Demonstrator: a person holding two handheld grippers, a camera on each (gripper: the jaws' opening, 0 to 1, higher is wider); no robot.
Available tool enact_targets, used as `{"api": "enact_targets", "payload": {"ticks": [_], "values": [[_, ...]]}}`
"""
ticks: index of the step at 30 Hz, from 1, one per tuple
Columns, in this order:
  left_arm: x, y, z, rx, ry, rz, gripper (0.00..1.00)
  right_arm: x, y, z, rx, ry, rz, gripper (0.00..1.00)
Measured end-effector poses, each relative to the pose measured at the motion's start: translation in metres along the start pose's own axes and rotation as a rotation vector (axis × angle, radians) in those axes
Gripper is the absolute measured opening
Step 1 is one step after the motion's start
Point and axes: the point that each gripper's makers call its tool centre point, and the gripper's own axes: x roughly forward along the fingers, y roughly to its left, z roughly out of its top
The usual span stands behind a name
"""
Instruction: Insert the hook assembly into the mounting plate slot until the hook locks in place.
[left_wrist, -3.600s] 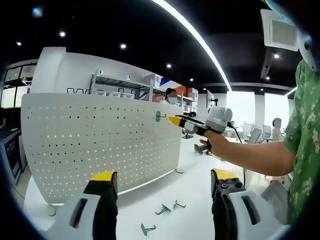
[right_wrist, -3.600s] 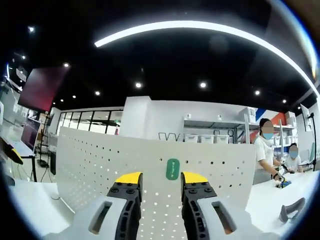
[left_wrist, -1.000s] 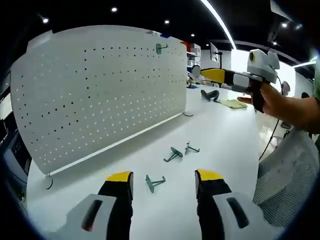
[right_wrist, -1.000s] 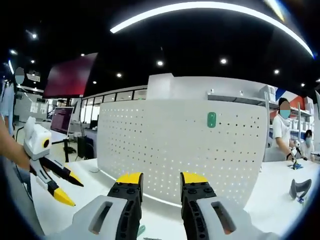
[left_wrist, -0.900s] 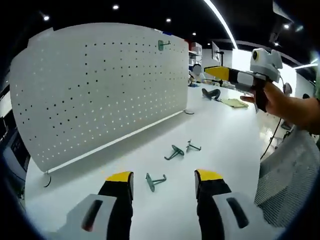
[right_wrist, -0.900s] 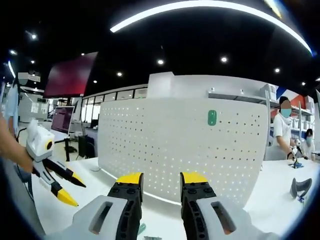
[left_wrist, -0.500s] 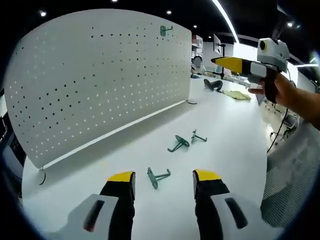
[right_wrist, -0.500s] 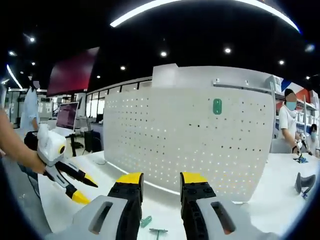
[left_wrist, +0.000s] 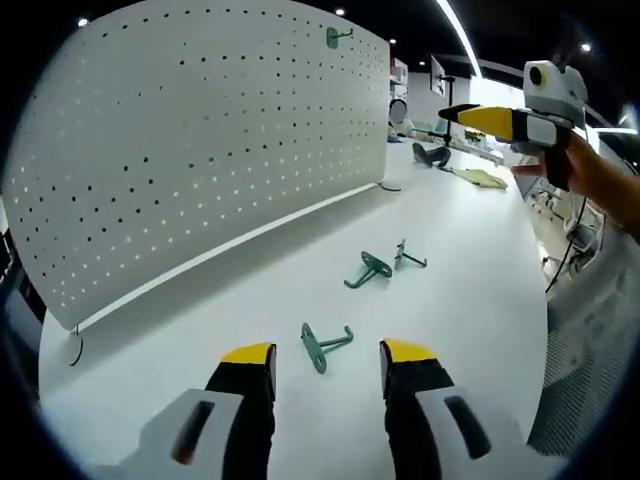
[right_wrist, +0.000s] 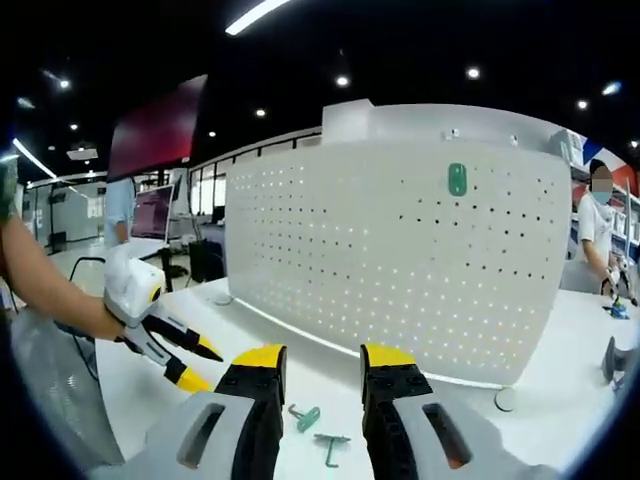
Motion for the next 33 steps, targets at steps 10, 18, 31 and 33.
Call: {"api": "enact_targets", "payload": {"ticks": [10, 18, 31, 33], "values": [[0.009, 0.005, -0.004, 0.024, 0.021, 0.011, 0.35, -0.003, -0.004, 0.004, 0.006, -0.009, -0.009, 0.29], [0.013, 0.006, -0.007, 0.054, 0.039, 0.016, 0.27, -0.004, -0.007, 0.001, 0.021, -0.008, -0.017, 0.29], [0.017, 0.007, -0.011, 0.087, 0.061, 0.017, 0.16, -0.003, -0.009, -0.001, 0.036, -0.007, -0.022, 0.29], [0.018, 0.007, -0.012, 0.090, 0.062, 0.019, 0.15, -0.003, -0.009, -0.002, 0.038, -0.008, -0.022, 0.29]]}}
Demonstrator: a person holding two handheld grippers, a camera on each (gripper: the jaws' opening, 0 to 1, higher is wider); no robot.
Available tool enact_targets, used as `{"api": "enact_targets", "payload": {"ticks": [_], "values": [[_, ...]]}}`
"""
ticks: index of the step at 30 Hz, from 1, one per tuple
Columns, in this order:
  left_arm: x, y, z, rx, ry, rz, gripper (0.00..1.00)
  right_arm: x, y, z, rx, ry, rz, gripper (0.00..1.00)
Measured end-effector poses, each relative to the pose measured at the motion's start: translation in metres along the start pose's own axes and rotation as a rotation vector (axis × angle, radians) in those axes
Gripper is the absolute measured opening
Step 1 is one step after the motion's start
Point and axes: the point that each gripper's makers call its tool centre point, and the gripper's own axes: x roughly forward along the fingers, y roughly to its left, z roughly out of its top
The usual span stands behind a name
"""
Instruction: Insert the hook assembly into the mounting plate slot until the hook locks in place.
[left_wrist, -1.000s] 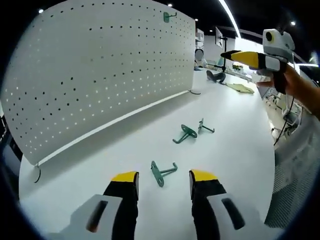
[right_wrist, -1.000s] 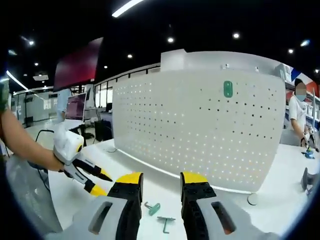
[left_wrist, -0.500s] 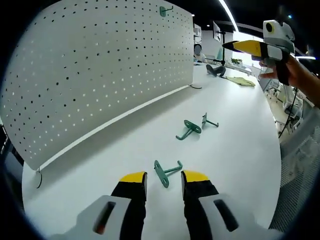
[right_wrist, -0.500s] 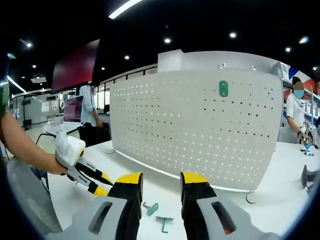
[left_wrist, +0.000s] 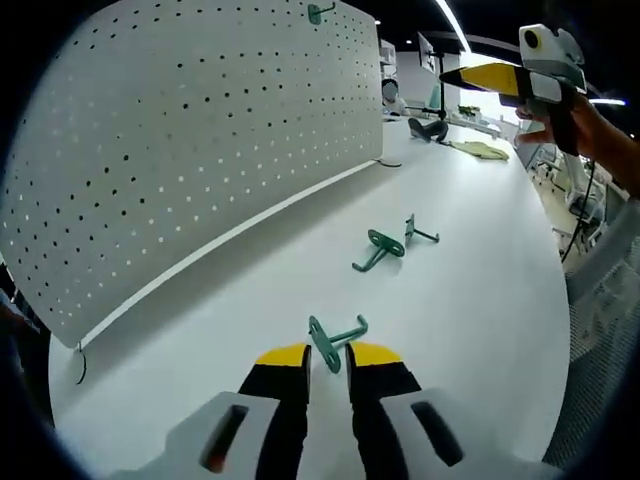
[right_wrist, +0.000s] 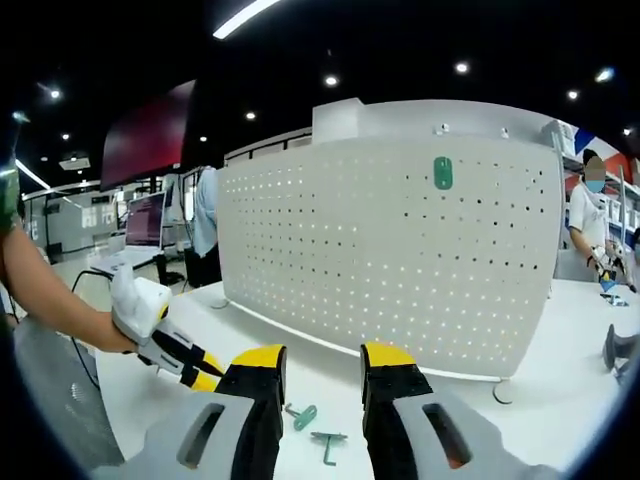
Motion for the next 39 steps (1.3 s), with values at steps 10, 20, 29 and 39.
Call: {"api": "enact_targets", "payload": {"ticks": [10, 20, 29, 39], "values": [[0.005, 0.000, -0.002, 0.025, 0.019, 0.007, 0.07, -0.001, -0.004, -0.001, 0.006, 0.001, -0.006, 0.29], [0.005, 0.001, -0.003, 0.028, 0.029, 0.018, 0.03, 0.000, -0.003, -0.001, 0.009, -0.001, -0.005, 0.29], [0.005, 0.006, -0.003, -0.012, 0.016, 0.030, 0.02, -0.001, -0.005, 0.000, 0.009, -0.005, -0.009, 0.29], [0.002, 0.009, 0.011, -0.087, -0.049, 0.025, 0.02, -0.001, -0.005, 0.006, 0.001, -0.014, -0.014, 0.29]]}}
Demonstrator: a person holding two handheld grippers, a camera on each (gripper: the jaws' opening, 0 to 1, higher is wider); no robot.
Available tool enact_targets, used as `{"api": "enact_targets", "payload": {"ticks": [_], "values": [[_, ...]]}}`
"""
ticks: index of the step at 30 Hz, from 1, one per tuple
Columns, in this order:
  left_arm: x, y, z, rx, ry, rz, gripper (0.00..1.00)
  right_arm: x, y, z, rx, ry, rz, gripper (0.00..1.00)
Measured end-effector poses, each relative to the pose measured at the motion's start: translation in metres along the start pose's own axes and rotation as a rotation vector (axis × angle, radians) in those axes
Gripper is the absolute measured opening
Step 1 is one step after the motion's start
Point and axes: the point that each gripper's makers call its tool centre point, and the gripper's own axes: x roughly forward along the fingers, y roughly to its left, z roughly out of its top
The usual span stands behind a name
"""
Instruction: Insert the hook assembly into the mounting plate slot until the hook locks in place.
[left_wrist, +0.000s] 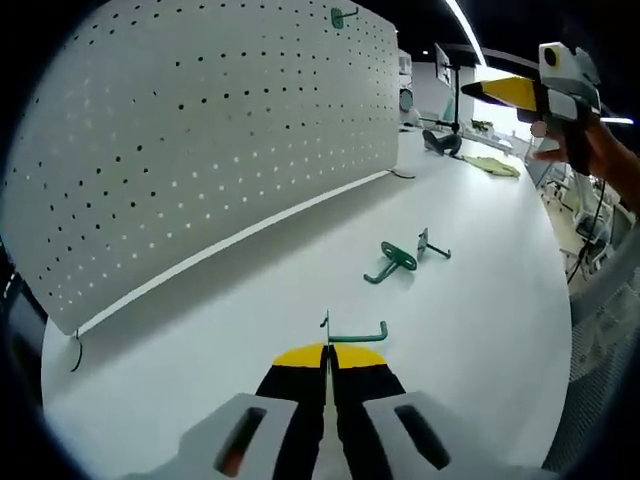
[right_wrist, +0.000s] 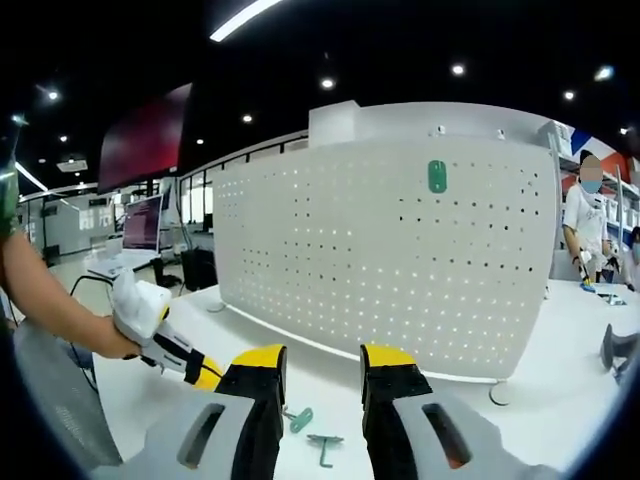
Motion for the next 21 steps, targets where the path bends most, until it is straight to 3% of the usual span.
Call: {"api": "enact_targets", "payload": {"ticks": [6, 21], "values": [[-0.006, 0.001, 0.020, -0.041, -0.066, -0.002, 0.02, 0.000, 0.002, 0.006, -0.008, -0.012, 0.001, 0.29], [-0.036, -0.008, 0.090, -0.142, -0.279, -0.033, 0.02, -0.003, 0.009, 0.026, -0.030, -0.045, 0.002, 0.29]]}}
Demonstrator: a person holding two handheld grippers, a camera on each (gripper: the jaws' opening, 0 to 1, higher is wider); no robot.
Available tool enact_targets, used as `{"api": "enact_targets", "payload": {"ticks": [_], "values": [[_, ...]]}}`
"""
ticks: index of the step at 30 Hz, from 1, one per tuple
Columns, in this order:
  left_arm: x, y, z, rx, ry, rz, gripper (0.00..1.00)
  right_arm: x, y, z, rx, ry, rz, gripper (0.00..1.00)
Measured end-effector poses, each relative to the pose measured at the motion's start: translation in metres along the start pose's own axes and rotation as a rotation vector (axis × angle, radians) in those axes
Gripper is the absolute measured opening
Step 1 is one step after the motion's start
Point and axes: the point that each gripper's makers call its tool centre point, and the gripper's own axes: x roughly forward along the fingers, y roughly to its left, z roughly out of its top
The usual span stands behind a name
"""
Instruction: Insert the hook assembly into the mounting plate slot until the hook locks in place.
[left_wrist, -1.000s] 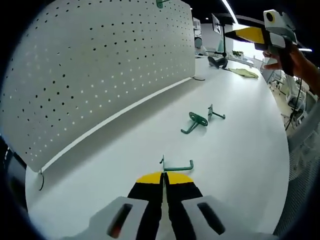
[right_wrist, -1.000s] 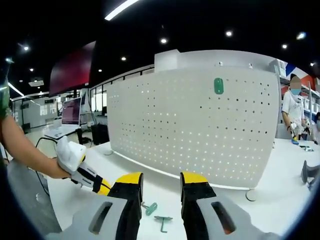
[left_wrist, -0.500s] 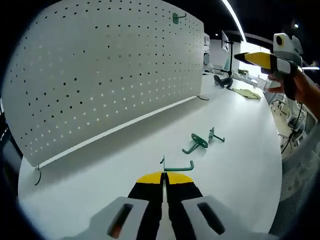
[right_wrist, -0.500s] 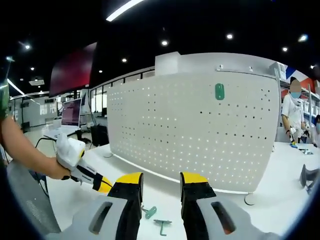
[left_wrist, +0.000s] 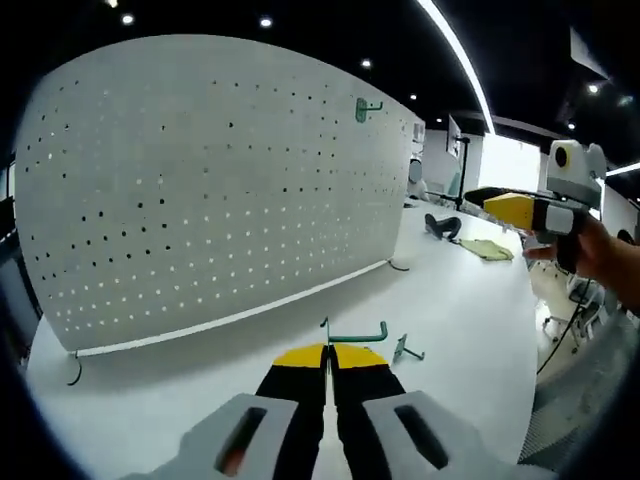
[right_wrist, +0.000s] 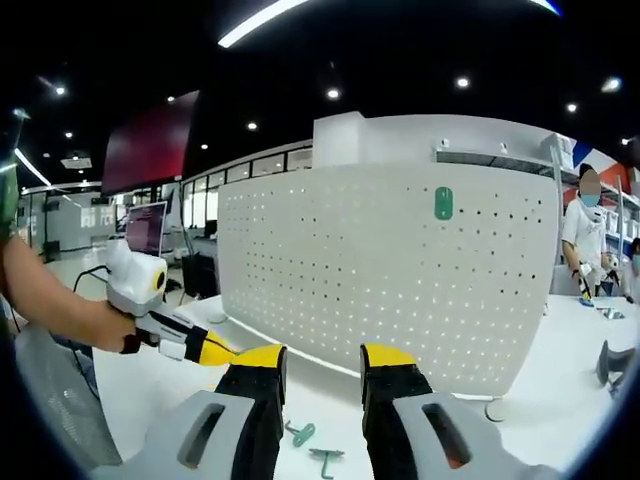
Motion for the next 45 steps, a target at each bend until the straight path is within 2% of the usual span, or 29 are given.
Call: {"api": "enact_targets", "payload": {"ticks": [9, 14, 18, 21, 27, 34, 40, 45], "values": [[-0.010, -0.005, 0.021, -0.057, -0.085, -0.007, 0.02, 0.002, 0.011, 0.014, -0.010, -0.018, 0.011, 0.29], [-0.018, -0.008, 0.036, -0.109, -0.156, -0.018, 0.02, 0.007, 0.018, 0.018, -0.006, -0.025, 0.024, 0.29], [-0.026, -0.012, 0.052, -0.167, -0.238, -0.038, 0.02, 0.011, 0.027, 0.023, -0.004, -0.030, 0.038, 0.29], [-0.030, -0.015, 0.059, -0.181, -0.271, -0.051, 0.02, 0.014, 0.034, 0.026, 0.003, -0.035, 0.049, 0.29], [-0.034, -0.021, 0.064, -0.204, -0.314, -0.059, 0.02, 0.019, 0.048, 0.032, 0.005, -0.039, 0.072, 0.29], [-0.038, -0.029, 0.070, -0.202, -0.359, -0.072, 0.02, 0.025, 0.061, 0.030, 0.019, -0.025, 0.096, 0.28], [-0.040, -0.036, 0.074, -0.166, -0.380, -0.082, 0.02, 0.028, 0.068, 0.029, 0.075, -0.017, 0.106, 0.26], [-0.041, -0.040, 0.077, -0.148, -0.394, -0.086, 0.02, 0.032, 0.070, 0.026, 0.188, -0.004, 0.101, 0.21]]}}
